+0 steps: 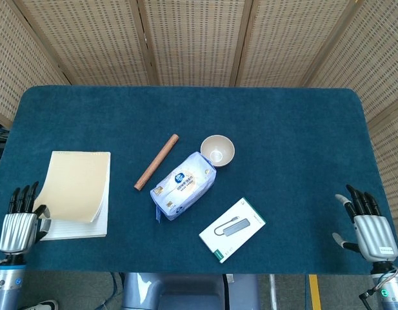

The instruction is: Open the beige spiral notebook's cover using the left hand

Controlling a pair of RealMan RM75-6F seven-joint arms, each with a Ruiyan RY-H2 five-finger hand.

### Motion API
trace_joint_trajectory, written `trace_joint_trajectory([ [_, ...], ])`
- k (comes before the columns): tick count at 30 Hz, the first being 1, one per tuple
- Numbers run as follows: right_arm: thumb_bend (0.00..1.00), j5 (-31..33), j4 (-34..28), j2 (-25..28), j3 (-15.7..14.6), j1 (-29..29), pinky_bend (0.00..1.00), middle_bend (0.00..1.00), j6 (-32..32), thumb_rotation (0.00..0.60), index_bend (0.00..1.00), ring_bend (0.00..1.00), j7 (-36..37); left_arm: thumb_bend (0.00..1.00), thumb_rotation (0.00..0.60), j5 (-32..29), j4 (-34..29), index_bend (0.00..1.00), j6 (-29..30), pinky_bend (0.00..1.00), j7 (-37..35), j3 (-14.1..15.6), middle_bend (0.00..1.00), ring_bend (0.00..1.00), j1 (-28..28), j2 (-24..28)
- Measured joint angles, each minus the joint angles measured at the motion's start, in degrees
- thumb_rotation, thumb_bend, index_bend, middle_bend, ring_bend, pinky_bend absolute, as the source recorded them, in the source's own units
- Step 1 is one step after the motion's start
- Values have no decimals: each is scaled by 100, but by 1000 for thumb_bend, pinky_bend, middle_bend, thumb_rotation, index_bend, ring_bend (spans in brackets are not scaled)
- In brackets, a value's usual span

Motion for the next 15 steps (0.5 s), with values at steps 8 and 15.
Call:
trace_joint_trajectory([
  [8,234,-7,-7,4,-7,4,25,0,-8,600,148,0,-19,461,600,-205,-427,793,-130,0,262,-450,0,0,-379,439],
  [15,234,-3,-5,5,5,4,25,0,8,600,149,0,-1,468,600,-197,-1121,830,-173,0,440,-491,0,0,-492,748],
])
